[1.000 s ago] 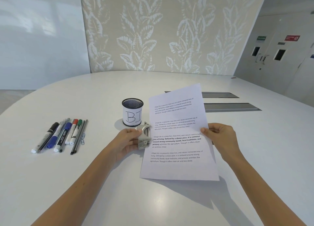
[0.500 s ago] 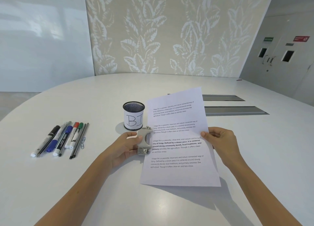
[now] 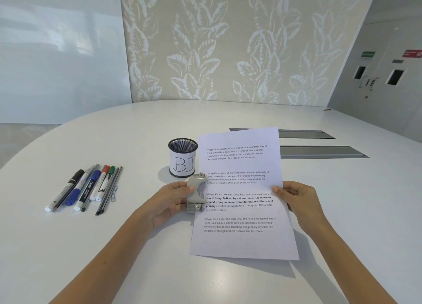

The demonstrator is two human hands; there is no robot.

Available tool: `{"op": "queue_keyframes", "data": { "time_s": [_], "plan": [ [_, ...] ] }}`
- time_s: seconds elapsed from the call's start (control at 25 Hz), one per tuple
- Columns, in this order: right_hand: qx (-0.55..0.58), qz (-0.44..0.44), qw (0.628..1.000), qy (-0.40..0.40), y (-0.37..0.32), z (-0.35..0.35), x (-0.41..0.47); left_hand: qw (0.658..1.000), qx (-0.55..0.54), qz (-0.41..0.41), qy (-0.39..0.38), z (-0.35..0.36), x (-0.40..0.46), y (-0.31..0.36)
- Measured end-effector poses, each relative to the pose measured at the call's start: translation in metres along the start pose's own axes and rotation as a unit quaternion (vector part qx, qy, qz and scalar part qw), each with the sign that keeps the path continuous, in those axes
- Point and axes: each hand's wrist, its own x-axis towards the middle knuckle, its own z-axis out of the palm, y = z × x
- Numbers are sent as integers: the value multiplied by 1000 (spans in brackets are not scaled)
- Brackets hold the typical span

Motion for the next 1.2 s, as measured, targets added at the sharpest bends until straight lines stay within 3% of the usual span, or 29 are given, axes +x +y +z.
{"op": "queue_keyframes", "data": {
  "time_s": [1.2],
  "plan": [
    [15,14,1000,-23,7,2,6,999,-10,3,38,4,1,-2]
  ]
}}
